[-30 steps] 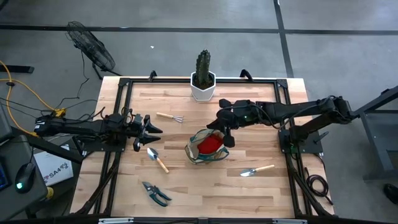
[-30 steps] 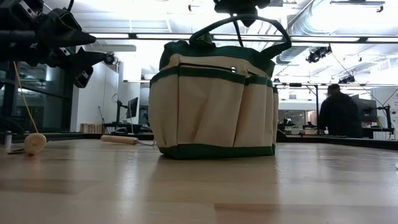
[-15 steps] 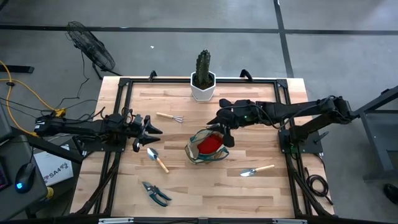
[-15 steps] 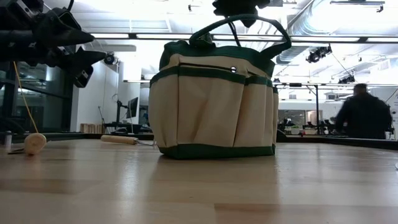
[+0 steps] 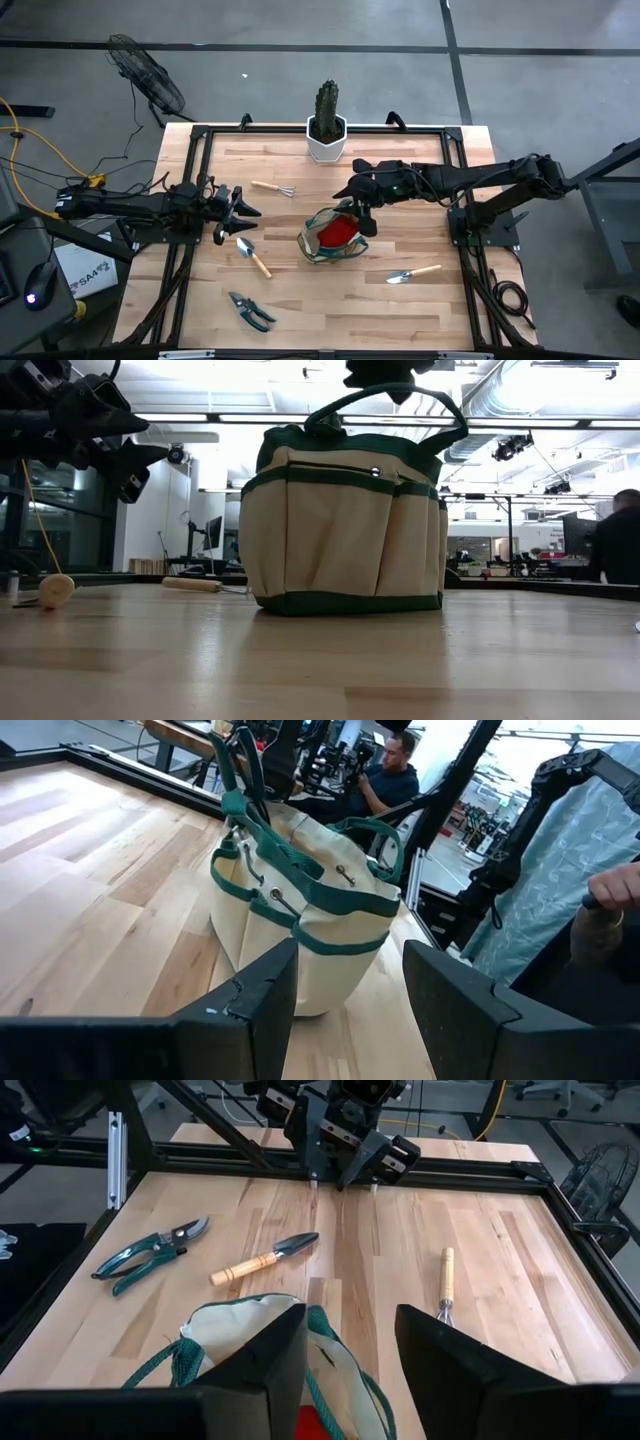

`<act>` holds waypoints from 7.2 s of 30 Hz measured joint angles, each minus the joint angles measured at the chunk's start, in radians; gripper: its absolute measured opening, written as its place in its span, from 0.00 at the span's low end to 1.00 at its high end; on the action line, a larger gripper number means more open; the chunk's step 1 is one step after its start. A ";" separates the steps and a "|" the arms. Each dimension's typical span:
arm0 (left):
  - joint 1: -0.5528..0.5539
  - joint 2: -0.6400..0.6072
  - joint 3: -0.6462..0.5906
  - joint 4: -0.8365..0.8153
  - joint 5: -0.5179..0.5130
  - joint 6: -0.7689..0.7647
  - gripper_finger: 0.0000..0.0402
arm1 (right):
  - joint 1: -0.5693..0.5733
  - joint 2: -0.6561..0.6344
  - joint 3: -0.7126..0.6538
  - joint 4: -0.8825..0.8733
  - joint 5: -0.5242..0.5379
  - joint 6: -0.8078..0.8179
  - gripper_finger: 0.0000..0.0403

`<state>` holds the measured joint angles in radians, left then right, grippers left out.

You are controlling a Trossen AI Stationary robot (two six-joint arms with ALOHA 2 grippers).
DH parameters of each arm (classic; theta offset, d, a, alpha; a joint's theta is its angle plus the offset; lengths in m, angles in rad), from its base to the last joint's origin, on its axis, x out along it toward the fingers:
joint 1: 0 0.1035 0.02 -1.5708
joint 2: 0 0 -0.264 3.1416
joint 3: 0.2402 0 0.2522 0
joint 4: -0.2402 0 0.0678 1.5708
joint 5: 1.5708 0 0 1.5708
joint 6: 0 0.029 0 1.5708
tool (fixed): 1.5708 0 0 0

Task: Pick & Place Garden tools in Gardening bag
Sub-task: Adjust the brown gardening bag

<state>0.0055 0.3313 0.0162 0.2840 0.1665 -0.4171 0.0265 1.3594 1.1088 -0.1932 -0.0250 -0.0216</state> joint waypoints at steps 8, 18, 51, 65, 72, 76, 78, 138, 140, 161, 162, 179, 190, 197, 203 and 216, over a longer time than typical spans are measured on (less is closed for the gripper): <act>0.000 0.000 0.000 0.000 0.000 0.000 0.45 | 0.000 -0.045 0.000 -0.083 0.066 0.071 0.36; 0.000 0.000 0.000 -0.003 0.029 0.000 0.45 | 0.061 -0.148 0.000 -0.416 0.237 0.221 0.36; 0.000 0.000 0.000 -0.030 0.028 -0.009 0.45 | 0.271 -0.148 -0.255 -0.487 0.319 0.621 0.36; 0.000 0.000 0.000 -0.055 0.028 -0.008 0.45 | 0.287 -0.148 -0.255 -0.568 0.094 0.811 0.36; 0.000 0.000 0.000 -0.060 0.027 -0.008 0.45 | 0.357 -0.148 -0.255 -0.708 0.110 0.938 0.36; 0.000 0.000 0.000 -0.077 0.024 -0.007 0.45 | 0.408 -0.148 -0.265 -0.763 0.129 1.005 0.36; 0.000 0.000 0.000 -0.081 0.024 -0.008 0.45 | 0.433 -0.148 -0.277 -0.760 0.123 1.030 0.36; 0.000 0.013 0.000 0.020 -0.015 0.076 0.45 | 0.354 0.047 -0.431 -0.270 0.748 1.222 0.35; 0.000 0.026 0.000 0.024 -0.006 0.075 0.45 | 0.339 0.072 -0.431 -0.258 0.734 1.207 0.32; 0.000 0.459 0.062 0.257 0.127 0.098 0.45 | 0.327 0.086 -0.468 -0.141 0.680 1.062 0.01; 0.000 0.475 0.062 0.272 0.138 0.097 0.45 | 0.327 0.086 -0.484 -0.105 0.680 1.058 0.01; -0.176 0.759 0.102 0.534 -0.024 0.189 0.45 | 0.326 0.081 -0.628 0.169 0.769 1.038 0.01; -0.176 0.954 0.234 0.498 0.030 0.234 0.45 | 0.323 0.081 -0.628 0.241 0.784 0.973 0.01; -0.176 0.994 0.283 0.499 0.094 0.233 0.45 | 0.289 0.081 -0.628 0.272 0.782 0.938 0.01; -0.176 1.030 0.320 0.499 0.202 0.233 0.45 | 0.245 0.081 -0.628 0.345 0.755 0.873 0.01; -0.176 1.272 0.515 0.501 0.389 0.317 0.45 | 0.192 0.081 -0.628 0.370 0.724 0.828 0.01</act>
<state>-0.1706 1.6038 0.5313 0.7848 0.5557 -0.0999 0.2184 1.4406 0.4808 0.1770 0.6988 0.8065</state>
